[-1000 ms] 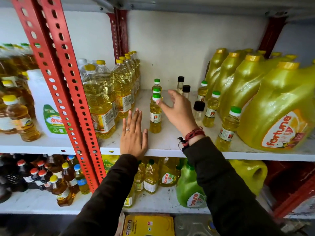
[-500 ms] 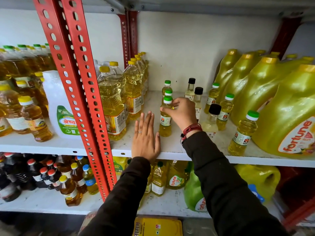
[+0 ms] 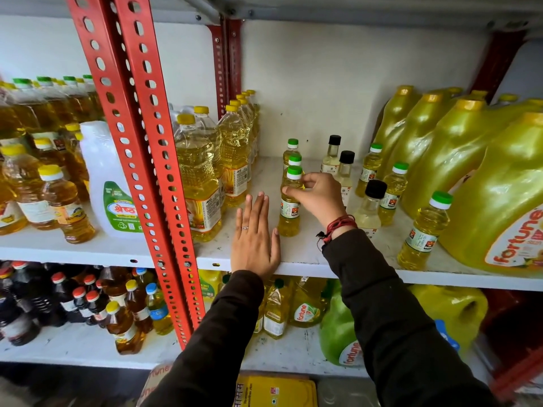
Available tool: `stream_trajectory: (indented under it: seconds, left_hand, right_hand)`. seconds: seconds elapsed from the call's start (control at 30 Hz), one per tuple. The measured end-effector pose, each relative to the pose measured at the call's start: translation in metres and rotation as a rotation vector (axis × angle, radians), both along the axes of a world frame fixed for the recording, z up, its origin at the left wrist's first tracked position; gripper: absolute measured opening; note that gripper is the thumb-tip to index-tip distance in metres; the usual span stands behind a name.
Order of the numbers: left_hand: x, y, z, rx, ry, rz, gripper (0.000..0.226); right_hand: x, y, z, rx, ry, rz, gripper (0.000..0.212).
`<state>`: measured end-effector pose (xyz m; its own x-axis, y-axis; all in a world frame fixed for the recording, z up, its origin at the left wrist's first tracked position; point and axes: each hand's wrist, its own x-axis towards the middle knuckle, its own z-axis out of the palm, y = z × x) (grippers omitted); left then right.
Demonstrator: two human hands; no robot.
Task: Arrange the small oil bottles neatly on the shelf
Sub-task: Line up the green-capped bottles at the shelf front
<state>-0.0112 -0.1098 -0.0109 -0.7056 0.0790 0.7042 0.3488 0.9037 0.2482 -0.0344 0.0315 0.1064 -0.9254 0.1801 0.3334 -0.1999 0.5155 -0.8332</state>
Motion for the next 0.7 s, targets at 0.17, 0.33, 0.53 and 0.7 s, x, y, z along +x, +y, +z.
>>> stream_trajectory:
  seconds: [0.17,0.33,0.53,0.7]
  left_hand:
    - [-0.001,0.0,0.0,-0.009,-0.009,0.002,0.069]
    - [0.0,0.0,0.0,-0.019,-0.017,0.011,0.069]
    - [0.0,0.0,0.0,-0.011,-0.02,0.005,0.069]
    - [0.002,0.001,0.0,0.004,-0.014,-0.003,0.068]
  right_hand:
    - [-0.001,-0.002,-0.003,0.074,0.034,-0.022,0.042]
    - [-0.001,-0.005,-0.006,0.049,0.049,-0.029,0.045]
    - [0.001,-0.002,-0.002,0.068,0.032,-0.011,0.042]
    - [0.021,-0.002,-0.003,0.107,0.042,-0.009,0.043]
